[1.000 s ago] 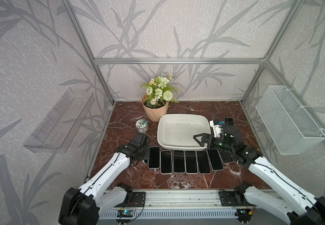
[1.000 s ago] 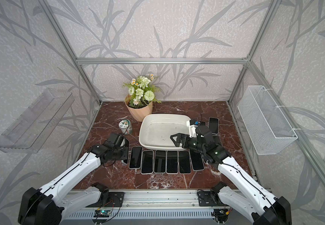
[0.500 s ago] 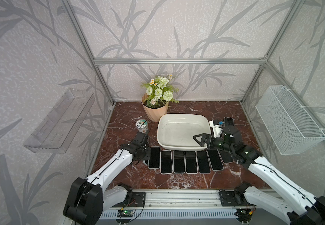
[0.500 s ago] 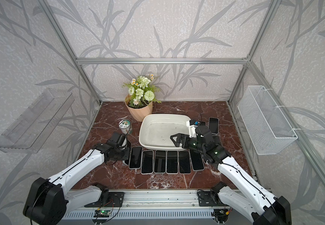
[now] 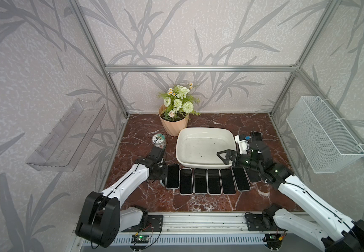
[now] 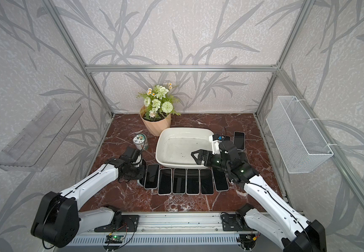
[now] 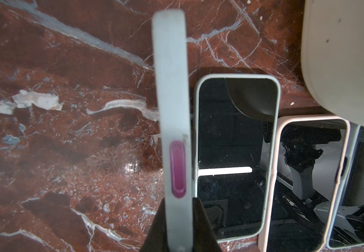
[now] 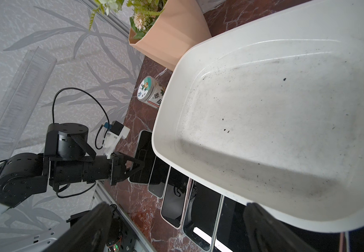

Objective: Take the phone out of the storage box
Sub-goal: Place the phone at the center of the board.

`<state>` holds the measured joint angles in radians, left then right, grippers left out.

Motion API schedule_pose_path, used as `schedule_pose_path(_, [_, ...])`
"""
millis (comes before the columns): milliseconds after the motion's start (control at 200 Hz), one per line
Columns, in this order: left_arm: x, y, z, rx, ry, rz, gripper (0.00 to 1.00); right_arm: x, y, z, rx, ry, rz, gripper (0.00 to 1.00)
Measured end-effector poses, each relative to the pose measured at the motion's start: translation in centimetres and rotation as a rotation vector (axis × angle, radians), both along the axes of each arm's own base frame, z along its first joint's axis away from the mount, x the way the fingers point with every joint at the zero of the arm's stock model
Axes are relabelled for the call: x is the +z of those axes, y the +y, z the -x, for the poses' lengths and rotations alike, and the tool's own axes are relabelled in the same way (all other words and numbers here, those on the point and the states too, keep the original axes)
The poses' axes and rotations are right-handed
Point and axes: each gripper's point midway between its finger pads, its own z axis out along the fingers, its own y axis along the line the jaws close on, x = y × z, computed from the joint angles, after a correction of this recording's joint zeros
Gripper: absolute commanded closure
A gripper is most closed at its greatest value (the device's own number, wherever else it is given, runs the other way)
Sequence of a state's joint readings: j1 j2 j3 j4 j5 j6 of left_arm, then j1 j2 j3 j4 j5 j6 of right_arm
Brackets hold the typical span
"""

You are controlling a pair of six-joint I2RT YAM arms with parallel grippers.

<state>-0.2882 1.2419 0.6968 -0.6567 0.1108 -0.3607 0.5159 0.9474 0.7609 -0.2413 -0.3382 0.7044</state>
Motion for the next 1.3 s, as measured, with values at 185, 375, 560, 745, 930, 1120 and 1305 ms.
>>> schedule_pose_path(185, [0.0,-0.2,-0.3,0.002,0.005,0.024,0.93,0.1,-0.2,0.0,-0.004,-0.006,0.0,0.01])
schedule_pose_path(375, [-0.1,-0.4,-0.5,-0.005,0.015,0.029,0.87,0.3,-0.6,0.2,-0.009,-0.015,0.002,0.01])
schedule_pose_path(560, [-0.7,-0.2,-0.5,-0.002,0.037,0.011,0.62,0.4,-0.9,0.2,-0.012,-0.023,0.009,0.01])
schedule_pose_path(745, [-1.3,0.7,-0.3,0.012,0.061,-0.03,0.55,0.2,-1.1,0.2,-0.014,-0.02,0.012,0.01])
schedule_pose_path(930, [-1.6,1.1,-0.2,0.019,0.073,-0.05,0.48,-0.3,-1.1,0.3,-0.013,-0.011,0.017,0.01])
schedule_pose_path(1120, [-1.7,1.4,-0.1,0.026,0.078,-0.06,0.44,-0.7,-1.1,0.4,-0.012,-0.002,0.021,0.01])
schedule_pose_path(1305, [-1.9,1.5,-0.1,0.026,0.086,-0.067,0.0,-0.8,-1.1,0.4,-0.013,-0.002,0.022,0.01])
